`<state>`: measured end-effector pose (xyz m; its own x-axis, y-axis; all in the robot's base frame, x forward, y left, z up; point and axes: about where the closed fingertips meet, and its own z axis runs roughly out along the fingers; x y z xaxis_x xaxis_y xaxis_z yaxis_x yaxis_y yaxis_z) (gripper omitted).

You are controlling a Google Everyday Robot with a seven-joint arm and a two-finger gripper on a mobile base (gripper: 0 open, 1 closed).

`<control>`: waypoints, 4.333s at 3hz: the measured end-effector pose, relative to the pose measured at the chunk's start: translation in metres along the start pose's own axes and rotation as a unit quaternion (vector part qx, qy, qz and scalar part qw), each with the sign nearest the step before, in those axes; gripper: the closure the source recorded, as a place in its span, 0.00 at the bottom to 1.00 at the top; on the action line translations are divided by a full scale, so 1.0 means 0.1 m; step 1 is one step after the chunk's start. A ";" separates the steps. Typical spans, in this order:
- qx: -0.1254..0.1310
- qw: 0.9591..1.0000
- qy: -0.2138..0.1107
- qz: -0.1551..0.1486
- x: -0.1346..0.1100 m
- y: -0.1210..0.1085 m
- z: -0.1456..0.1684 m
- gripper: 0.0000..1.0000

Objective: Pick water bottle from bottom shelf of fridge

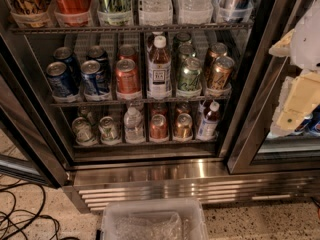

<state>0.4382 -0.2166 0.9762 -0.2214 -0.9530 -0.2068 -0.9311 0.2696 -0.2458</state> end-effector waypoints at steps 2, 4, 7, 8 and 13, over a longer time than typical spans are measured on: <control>0.019 0.999 -0.025 -0.005 -0.09 0.25 0.10 0.00; 0.000 0.995 -0.082 0.050 -0.48 0.98 1.15 0.00; -0.126 0.970 -0.104 0.177 -0.10 2.68 3.54 0.00; -0.104 0.970 -0.123 0.182 0.05 2.88 3.95 0.00; 0.221 0.831 -0.458 0.226 -0.65 1.74 3.62 0.00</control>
Offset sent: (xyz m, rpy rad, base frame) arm -0.0399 0.0343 -0.1202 0.0789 -0.0217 0.0108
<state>0.3953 -0.0574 0.6035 -0.0180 -0.2901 -0.9568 -0.5699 0.7893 -0.2286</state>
